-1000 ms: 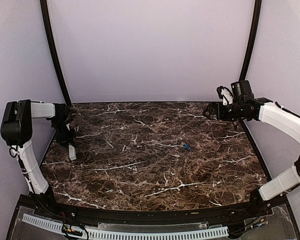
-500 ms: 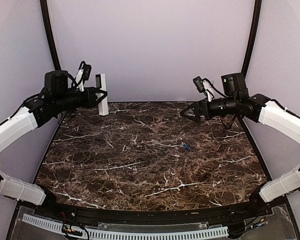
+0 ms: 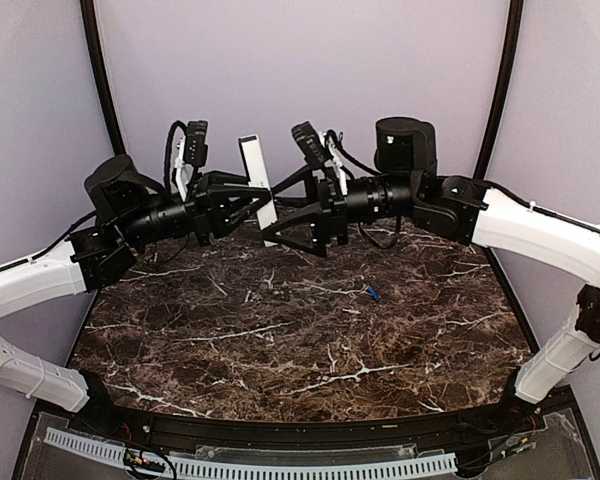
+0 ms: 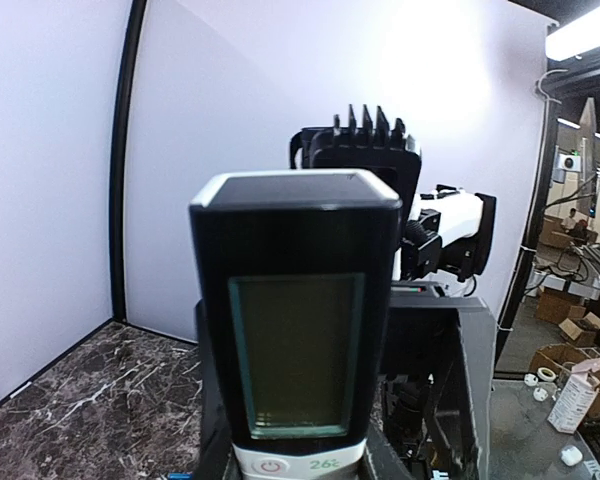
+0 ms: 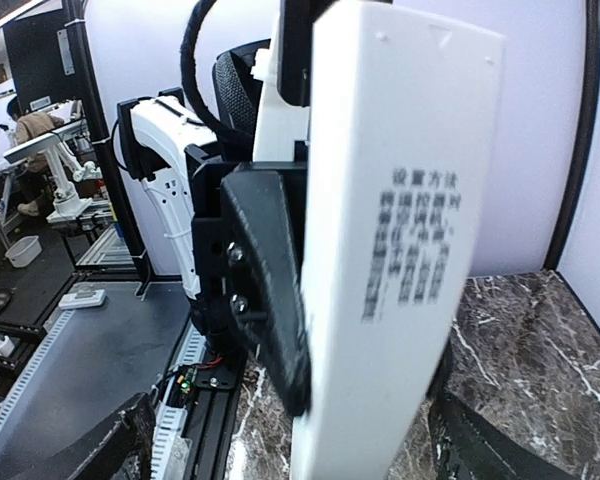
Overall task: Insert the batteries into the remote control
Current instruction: Pass from the left arm to the right
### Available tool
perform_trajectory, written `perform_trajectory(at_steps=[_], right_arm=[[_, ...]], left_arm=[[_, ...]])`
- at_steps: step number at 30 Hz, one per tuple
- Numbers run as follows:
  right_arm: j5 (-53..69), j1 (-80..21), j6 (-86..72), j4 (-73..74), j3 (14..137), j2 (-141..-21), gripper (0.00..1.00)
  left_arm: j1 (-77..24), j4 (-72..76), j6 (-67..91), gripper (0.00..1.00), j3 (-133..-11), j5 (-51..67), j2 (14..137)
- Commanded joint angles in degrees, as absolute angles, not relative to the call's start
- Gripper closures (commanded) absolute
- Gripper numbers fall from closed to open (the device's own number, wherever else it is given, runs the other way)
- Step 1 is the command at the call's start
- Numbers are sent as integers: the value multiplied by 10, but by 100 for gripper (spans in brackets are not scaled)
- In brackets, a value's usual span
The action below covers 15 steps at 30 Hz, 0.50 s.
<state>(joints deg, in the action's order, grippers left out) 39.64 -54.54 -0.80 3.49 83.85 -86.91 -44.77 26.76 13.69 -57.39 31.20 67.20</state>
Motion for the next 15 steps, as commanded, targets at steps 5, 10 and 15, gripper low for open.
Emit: perform_trajectory(at_steps=[5,10,15], right_arm=[[411,-576,10,14,882,-916,47],[402,-585,18,14,873,-911,89],[369,-589,34,49,873,-898,100]], left_arm=[[-465,374,153,100,-550,384,658],[-465,385,166,100,-537,391,648],[-467,365,171,89,-539,389,640]])
